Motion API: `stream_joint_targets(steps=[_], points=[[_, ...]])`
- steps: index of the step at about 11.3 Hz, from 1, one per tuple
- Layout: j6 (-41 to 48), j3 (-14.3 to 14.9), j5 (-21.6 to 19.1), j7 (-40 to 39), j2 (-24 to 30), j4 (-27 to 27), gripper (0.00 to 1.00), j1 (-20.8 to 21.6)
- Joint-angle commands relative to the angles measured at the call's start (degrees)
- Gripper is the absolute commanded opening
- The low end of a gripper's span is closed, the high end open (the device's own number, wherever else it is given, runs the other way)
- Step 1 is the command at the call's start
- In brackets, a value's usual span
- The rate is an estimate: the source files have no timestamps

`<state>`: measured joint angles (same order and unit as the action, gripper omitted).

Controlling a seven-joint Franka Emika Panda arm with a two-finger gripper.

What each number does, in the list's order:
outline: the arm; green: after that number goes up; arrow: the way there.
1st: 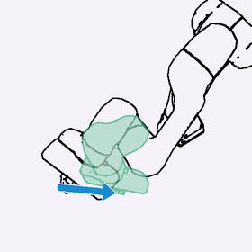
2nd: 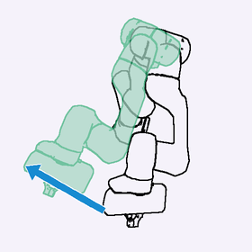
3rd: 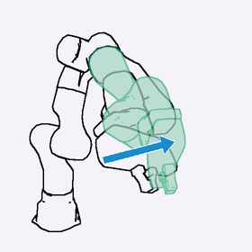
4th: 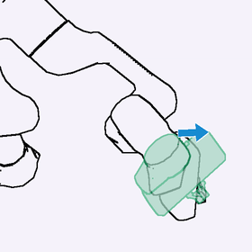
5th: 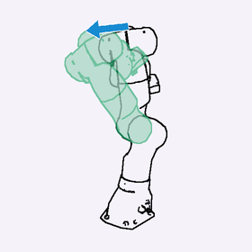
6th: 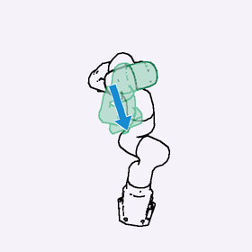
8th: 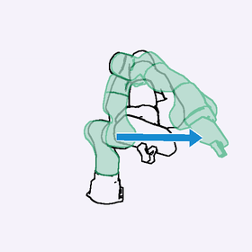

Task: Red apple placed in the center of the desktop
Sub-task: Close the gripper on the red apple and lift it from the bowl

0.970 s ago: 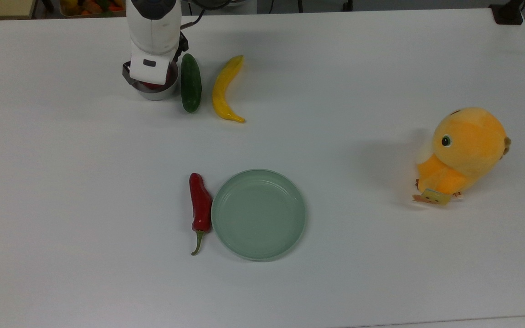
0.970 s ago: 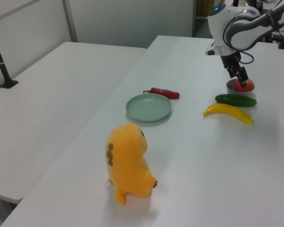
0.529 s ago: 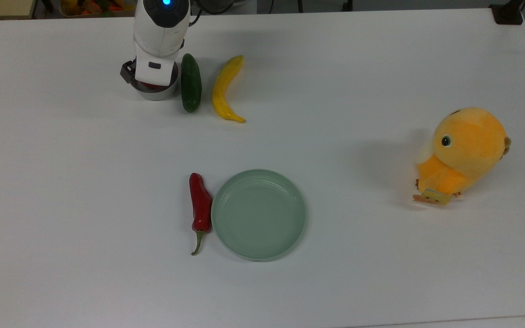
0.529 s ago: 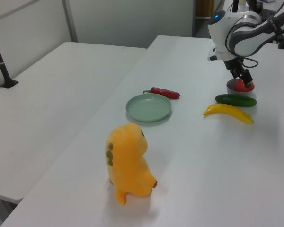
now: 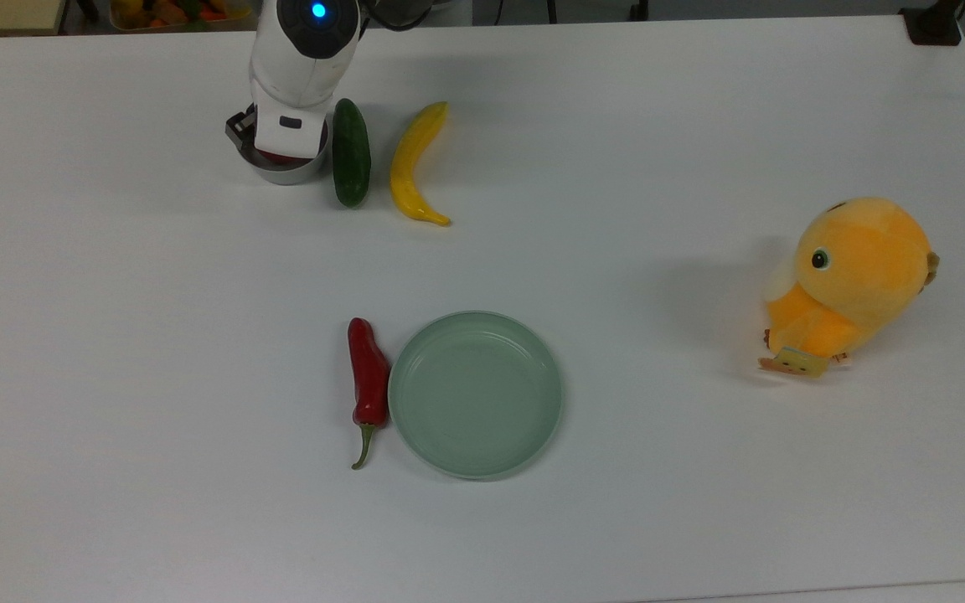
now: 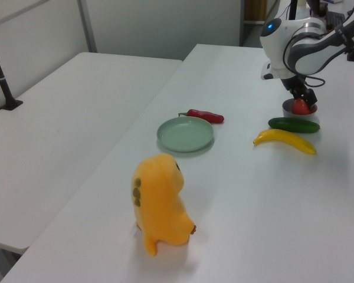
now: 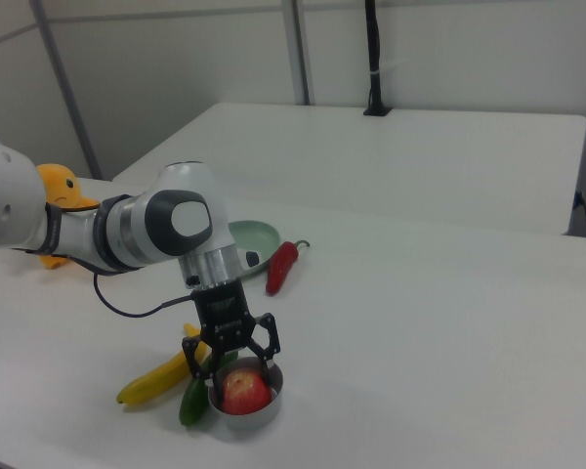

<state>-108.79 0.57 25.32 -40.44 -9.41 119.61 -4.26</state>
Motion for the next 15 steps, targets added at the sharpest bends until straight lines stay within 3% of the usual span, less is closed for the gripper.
stream_joint_targets(steps=[1,4,5,9,15], points=[[-0.55,0.13,0.96,-0.96,1.23,1.59,0.53,0.48],[-0.55,0.13,0.96,-0.78,1.32,1.77,0.11,0.48],[0.15,0.13,0.87,-0.61,1.41,1.68,0.05,0.48],[6.02,-0.22,-0.09,-0.87,4.13,-1.56,0.05,0.48],[15.80,-2.41,-12.11,0.01,4.49,-17.72,0.05,0.74]])
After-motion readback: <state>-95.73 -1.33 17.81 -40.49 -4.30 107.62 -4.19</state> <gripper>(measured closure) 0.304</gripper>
